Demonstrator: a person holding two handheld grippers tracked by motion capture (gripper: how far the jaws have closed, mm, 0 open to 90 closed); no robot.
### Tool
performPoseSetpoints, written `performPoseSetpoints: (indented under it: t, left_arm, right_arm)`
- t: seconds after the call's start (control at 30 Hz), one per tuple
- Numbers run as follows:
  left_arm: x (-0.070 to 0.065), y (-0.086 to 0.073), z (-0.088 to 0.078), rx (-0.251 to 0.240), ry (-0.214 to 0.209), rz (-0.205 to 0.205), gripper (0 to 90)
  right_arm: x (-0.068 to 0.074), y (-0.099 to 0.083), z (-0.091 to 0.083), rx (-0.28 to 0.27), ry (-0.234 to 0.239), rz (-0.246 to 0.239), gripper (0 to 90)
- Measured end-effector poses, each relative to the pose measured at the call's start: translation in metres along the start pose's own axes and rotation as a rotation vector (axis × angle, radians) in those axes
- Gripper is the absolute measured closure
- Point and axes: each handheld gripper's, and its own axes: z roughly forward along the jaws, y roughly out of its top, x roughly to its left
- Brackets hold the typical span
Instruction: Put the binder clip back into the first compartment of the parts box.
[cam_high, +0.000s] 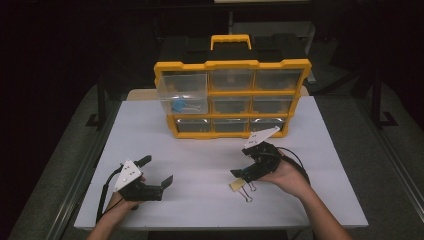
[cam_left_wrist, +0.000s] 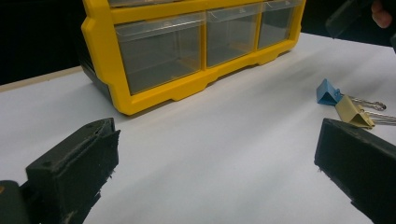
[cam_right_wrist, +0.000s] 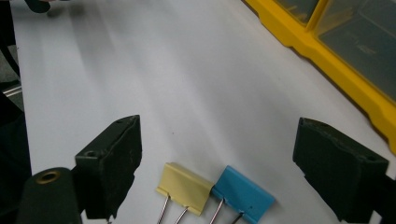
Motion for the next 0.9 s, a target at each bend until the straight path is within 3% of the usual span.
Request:
performPoseSetpoints:
  t: [0.23, 0.43, 0.7, 0.9]
  left_arm:
    - [-0.001, 0.0, 0.0, -0.008, 0.004, -0.017, 0.0]
    - [-0.001, 0.0, 0.0, -0.002, 0.002, 0.0, 0.0]
    - [-0.001, 0.0, 0.0, -0.012, 0.003, -0.022, 0.0]
    - [-0.002, 0.0, -0.001, -0.005, -0.001, -0.013, 0.0]
  right_arm:
    - [0.005, -0.016, 0.006, 0.016, 0.001, 0.018, 18.7]
    - [0.008, -0.024, 0.013, 0.042, 0.012, 0.038, 23.1]
    - [0.011, -0.032, 0.02, 0.059, 0.029, 0.056, 29.5]
    - [0.013, -0.037, 0.025, 0.076, 0.037, 0.062, 33.3]
